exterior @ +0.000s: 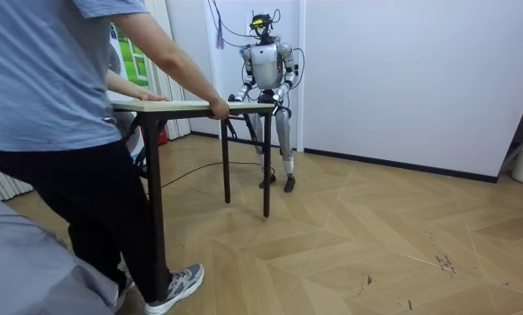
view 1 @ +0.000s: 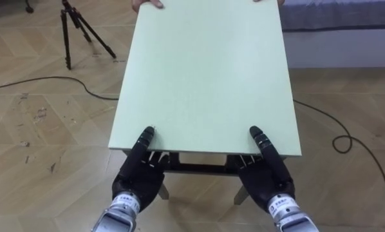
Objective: Move table with human
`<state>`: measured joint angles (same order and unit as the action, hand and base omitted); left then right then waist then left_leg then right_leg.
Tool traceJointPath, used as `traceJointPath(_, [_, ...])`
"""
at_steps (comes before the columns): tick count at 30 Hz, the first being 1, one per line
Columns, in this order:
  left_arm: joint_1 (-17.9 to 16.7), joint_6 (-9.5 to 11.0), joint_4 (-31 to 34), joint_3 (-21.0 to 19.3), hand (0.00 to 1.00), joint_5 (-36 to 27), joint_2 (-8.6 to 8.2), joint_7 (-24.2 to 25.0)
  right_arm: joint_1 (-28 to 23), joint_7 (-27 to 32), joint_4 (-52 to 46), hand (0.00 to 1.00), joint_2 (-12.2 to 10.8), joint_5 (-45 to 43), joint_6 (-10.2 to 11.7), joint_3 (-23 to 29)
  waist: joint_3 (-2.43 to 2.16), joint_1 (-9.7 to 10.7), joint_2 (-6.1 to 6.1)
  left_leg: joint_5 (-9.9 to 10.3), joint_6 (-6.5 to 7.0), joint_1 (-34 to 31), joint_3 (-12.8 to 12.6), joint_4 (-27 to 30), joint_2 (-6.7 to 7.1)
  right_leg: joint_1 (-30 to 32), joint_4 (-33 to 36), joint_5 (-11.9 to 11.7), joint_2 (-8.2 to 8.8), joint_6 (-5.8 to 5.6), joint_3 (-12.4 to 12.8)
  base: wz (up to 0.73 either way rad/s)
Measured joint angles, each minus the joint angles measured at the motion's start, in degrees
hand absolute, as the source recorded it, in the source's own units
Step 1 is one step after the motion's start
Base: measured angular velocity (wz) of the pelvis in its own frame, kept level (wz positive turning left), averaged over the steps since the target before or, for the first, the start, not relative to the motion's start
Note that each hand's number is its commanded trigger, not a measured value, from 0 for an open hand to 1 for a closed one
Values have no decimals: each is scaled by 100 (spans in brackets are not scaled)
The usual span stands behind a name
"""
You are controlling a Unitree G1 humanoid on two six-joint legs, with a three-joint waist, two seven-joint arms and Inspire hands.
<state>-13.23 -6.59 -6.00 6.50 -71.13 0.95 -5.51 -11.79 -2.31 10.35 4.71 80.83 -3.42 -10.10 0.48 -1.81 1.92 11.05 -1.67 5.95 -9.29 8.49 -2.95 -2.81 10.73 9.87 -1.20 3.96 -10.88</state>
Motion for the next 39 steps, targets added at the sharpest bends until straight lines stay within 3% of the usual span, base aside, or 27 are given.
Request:
traceJointPath(7, [-268, -31, 50, 25, 100, 31, 7, 279, -239, -287, 0, 100, 9, -42, 39, -11, 33, -53, -58, 0, 0, 13, -3, -8, 4, 4, -4, 0, 9, -1, -16, 4])
traceJointPath(14, [-281, -29, 105, 59, 100, 61, 2, 281, -297, -399, 0, 100, -12, 7, 161, -52, 36, -142, -69, 1, 0, -185, -3, 44, 18, 177, -3, 3, 21, 3, -24, 1])
traceJointPath(24, [-704, -29, 310, 162, 100, 89, 7, 386, -726, -778, -25, 100, -32, 9, 173, -56, 30, -144, -82, 0, 0, -220, 9, 114, 31, 176, 11, 2, 39, 3, -46, 0])
traceJointPath(30, [-846, -26, 448, 185, 100, 157, 13, 444, -904, -851, -113, 100, -34, 40, 403, -223, 33, -139, -119, 0, 0, -235, 14, 118, 33, 188, -8, 3, 39, 2, -42, 0])
traceJointPath(37, [-969, 78, 522, 269, 100, 287, 29, 452, -1042, -931, -119, 100, 0, 151, 516, -353, 32, -145, -187, 0, 0, -244, 14, 118, 31, 186, -10, 2, 36, 3, -39, 0])
traceJointPath(39, [-975, 198, 522, 310, 100, 330, 33, 454, -1042, -940, -119, 100, 16, 232, 543, -432, 31, -147, -202, 1, 0, -269, 44, 180, 31, 191, 5, 3, 36, 4, -34, 0])
